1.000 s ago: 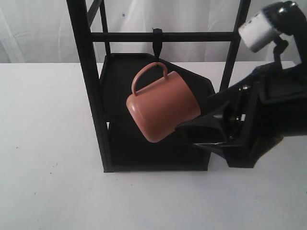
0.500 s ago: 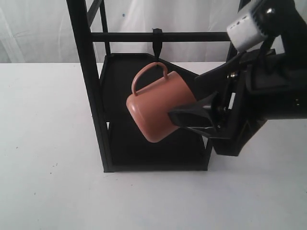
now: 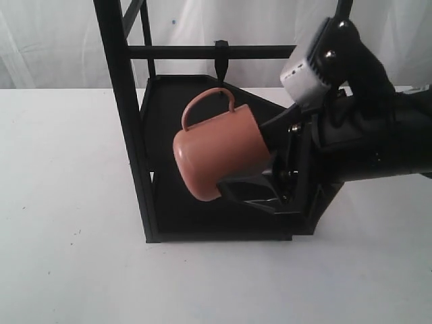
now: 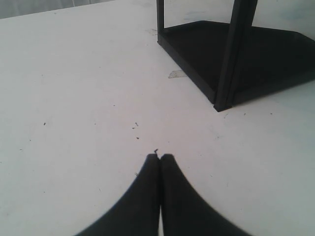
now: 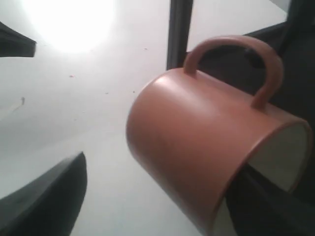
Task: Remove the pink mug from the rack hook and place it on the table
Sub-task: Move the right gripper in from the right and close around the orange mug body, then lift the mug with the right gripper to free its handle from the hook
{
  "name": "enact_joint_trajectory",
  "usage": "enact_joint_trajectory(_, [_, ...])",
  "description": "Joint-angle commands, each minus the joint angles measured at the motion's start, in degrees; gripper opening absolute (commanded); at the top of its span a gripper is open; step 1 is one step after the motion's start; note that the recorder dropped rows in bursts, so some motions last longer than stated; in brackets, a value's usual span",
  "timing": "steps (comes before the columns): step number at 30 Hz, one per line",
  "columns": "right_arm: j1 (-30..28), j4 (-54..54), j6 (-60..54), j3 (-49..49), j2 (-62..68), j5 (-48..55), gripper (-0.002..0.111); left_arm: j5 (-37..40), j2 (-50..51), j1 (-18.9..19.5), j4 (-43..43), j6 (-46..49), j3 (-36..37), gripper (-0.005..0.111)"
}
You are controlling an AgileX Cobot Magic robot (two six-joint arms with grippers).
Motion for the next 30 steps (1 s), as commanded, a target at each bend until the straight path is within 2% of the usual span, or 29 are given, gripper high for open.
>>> enact_joint_trajectory(1, [0.1,3.6,-3.7,-0.2,0.7,2.4,0.071,-0.2,-0.2,0.1,-0.1,-0.5,0.2,0.000])
enact_joint_trajectory(8, [0.1,7.5,-6.2,-0.2,1.8,2.3,0.067,-0.2,-0.2,0.1,-0.1,-0.5,0.2,0.000])
enact_joint_trajectory(23, [0.1,12.9,-10.3,-0.2,8.5,2.3,0.066,-0.2,-0.2,0.1,-0.1,-0.5,0.2,0.000])
enact_joint_trajectory(26, [0.1,13.3,-10.3,-0.2,9.2,2.3,0.056,-0.2,-0.2,0.1,-0.1,-0.5,0.2,0.000])
enact_joint_trajectory(30, [0.1,13.6,-10.6,-0.2,9.3,2.1,0.029,-0.2,-0.2,0.1,-0.1,-0.5,0.2,0.000])
